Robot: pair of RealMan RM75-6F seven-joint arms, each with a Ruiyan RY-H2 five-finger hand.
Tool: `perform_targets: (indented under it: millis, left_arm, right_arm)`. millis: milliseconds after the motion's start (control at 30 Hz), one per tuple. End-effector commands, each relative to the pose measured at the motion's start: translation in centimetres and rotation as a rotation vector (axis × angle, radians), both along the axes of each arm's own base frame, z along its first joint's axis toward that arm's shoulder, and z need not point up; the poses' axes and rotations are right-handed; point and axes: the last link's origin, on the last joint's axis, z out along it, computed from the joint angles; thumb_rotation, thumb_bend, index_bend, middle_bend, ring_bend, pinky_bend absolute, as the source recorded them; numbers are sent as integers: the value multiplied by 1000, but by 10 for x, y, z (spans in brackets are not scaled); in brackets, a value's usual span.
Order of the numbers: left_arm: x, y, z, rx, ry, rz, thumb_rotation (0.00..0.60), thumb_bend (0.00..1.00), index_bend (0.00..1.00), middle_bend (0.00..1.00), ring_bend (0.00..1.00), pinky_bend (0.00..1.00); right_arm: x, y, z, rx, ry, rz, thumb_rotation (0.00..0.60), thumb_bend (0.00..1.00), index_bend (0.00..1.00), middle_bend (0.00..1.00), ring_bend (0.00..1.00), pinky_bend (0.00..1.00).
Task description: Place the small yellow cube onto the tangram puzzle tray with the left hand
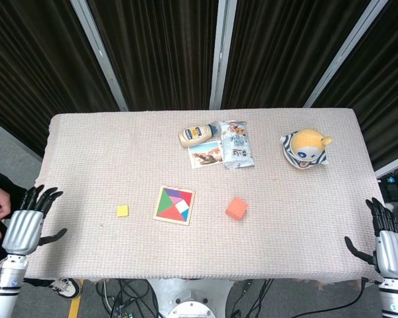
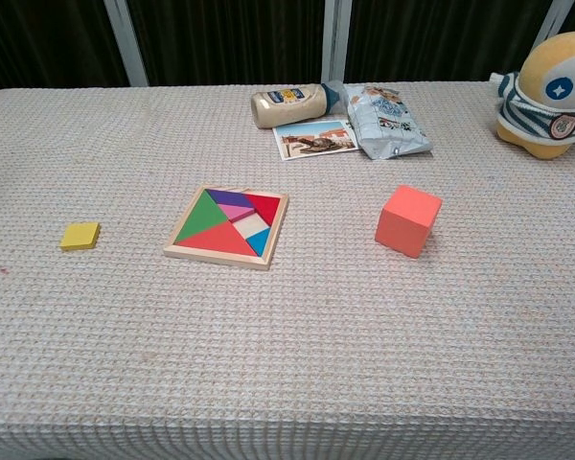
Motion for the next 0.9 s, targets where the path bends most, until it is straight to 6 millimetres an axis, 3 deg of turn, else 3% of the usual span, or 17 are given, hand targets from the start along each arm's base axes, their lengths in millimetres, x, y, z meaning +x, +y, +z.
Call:
perform_targets:
  millis: [33, 267, 500, 900]
  left_arm:
    - [-1, 0, -6, -30, -1, 7, 600, 137, 178, 121, 0, 41]
    - [-2, 6, -23, -73, -13, 19, 600, 137, 179, 121, 0, 42]
    - [4, 25, -47, -161, -44, 12, 600, 136, 179, 121, 0, 38]
    - [30, 52, -85, -264, -59, -34, 600, 121, 206, 128, 0, 38]
  right_arm:
    - [0, 0, 2, -7, -13, 5, 600, 176, 0, 0, 0, 0]
    - [4, -1, 6, -17, -11, 38, 600, 176, 0, 0, 0, 0]
    - [2, -3, 9, -38, -27, 33, 600, 176, 0, 0, 0, 0]
    - [-3, -9, 13, -39, -28, 19, 600, 176, 0, 0, 0, 0]
